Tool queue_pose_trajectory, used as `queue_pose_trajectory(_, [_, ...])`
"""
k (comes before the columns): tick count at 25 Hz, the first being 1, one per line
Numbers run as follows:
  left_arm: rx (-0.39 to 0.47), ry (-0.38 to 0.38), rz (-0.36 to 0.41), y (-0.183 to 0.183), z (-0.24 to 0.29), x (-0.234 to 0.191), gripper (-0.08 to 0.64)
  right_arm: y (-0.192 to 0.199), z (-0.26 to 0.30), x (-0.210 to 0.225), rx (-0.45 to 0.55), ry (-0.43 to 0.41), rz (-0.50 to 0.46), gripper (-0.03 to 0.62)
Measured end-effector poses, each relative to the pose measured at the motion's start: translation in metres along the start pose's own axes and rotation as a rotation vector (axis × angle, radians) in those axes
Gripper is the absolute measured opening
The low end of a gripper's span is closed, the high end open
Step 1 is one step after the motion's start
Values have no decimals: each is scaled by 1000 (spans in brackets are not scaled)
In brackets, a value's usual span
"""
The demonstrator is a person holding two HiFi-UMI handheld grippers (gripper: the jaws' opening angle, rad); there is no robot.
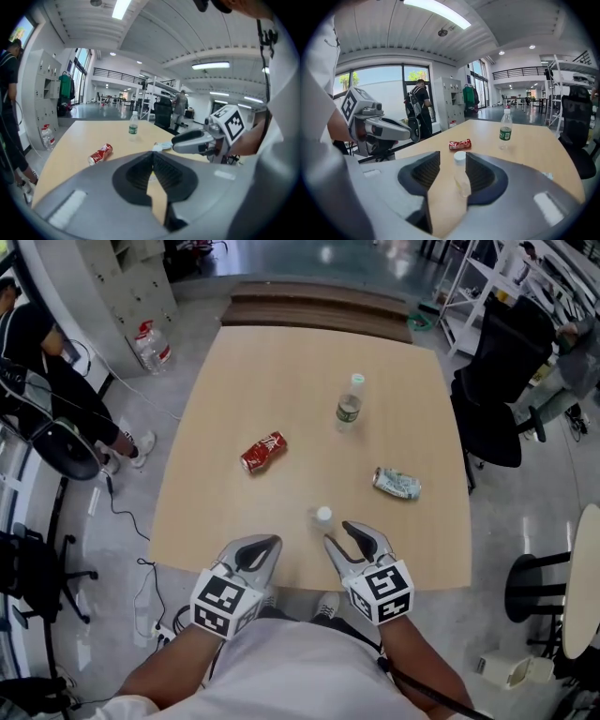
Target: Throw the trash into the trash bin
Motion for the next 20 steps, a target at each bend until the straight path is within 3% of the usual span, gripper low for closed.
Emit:
queue_pose_trajectory(6, [-31, 61, -8, 5, 7, -13, 9, 6, 27, 9, -77, 76, -52, 196])
queue_pose_trajectory(20, [-52, 152, 10, 9, 17, -25, 9, 23, 51, 11, -164, 112, -86, 192])
Point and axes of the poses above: the fingertips, and each gripper's own axes: z forward along the fingers, x to its right, y out of its underside, the point moved 4 cm from there along -z, backward along the fingers, and after that the axes turned 3 degrees about x, right-handed, at the moved point
